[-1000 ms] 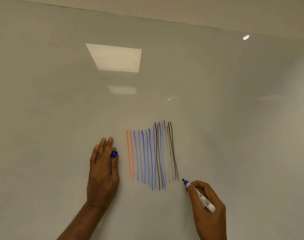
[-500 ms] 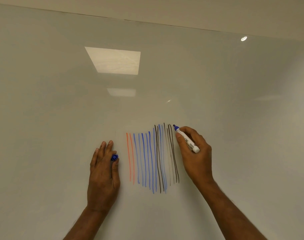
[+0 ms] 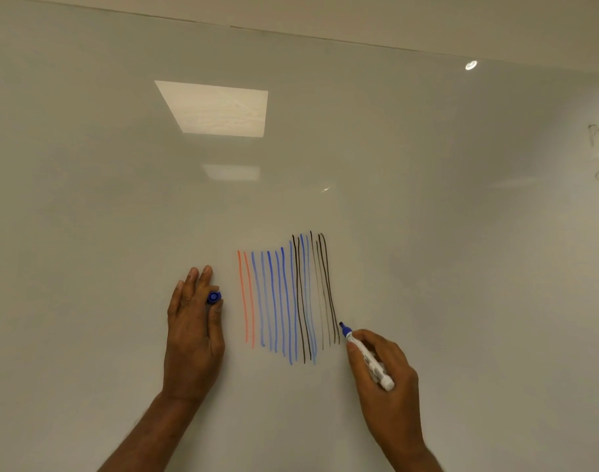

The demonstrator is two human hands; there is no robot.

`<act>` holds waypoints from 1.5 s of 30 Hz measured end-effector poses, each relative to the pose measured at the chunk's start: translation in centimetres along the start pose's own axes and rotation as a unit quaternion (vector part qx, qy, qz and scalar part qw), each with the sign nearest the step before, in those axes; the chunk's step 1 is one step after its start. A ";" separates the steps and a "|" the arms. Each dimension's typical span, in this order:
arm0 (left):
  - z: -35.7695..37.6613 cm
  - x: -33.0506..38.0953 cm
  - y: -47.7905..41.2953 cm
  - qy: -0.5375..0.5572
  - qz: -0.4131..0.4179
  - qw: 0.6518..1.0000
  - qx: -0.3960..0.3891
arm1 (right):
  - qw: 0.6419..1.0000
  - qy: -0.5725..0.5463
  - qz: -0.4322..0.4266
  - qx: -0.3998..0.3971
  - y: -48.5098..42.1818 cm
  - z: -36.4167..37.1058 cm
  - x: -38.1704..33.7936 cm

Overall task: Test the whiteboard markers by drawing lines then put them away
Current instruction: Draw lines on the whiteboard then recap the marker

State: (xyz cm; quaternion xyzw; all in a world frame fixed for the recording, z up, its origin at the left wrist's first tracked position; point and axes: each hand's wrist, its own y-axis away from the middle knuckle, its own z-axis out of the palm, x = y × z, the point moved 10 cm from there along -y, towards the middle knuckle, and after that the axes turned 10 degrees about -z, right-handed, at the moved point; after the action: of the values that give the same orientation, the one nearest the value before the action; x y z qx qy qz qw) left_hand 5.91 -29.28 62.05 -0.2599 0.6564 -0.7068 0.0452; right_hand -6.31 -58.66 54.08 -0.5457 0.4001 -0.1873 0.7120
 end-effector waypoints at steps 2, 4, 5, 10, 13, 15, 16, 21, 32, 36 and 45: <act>-0.2 -0.1 0.1 0.016 -0.026 0.999 -0.018 | 0.999 0.001 0.039 -0.010 1.2 -0.3 1.4; -0.8 0.0 0.4 0.054 -0.077 0.995 -0.031 | 0.998 -0.013 0.064 -0.019 2.0 -0.4 1.4; -1.2 0.2 0.6 0.080 -0.101 0.991 -0.035 | 0.997 -0.024 0.076 -0.022 2.2 -0.4 0.9; -3.9 2.6 3.3 0.211 -0.207 0.955 -0.038 | 0.985 -0.139 0.084 -0.051 2.8 0.9 -5.8; -4.3 2.0 5.5 0.308 -0.323 0.894 -0.046 | 0.966 -0.213 0.097 -0.112 3.7 3.2 -9.5; -4.2 1.4 7.0 0.379 -0.389 0.838 -0.060 | 0.953 -0.238 0.114 -0.149 4.7 4.7 -10.9; -4.1 1.3 7.6 0.415 -0.416 0.806 -0.069 | 0.947 -0.248 0.123 -0.160 5.2 5.4 -11.4; -4.5 1.8 10.4 0.517 -0.487 0.698 -0.090 | 0.933 -0.264 0.152 -0.194 7.4 8.2 -13.2; -6.5 1.5 12.9 0.516 -0.513 0.678 -0.107 | 0.920 -0.287 0.188 -0.189 10.2 10.7 -14.0; -6.8 1.1 13.7 0.500 -0.519 0.684 -0.116 | 0.918 -0.298 0.180 -0.190 10.7 11.1 -14.6; -7.6 -0.7 15.4 0.502 -0.537 0.675 -0.065 | 0.921 -0.290 0.181 -0.186 12.1 12.7 -14.4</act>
State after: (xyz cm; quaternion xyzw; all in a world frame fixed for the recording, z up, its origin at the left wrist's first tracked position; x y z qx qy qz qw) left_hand -1.00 -24.18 47.13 -0.1759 0.3721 -0.5891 -0.6954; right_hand -7.35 -36.51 49.20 -0.6168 0.2955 0.1888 0.7047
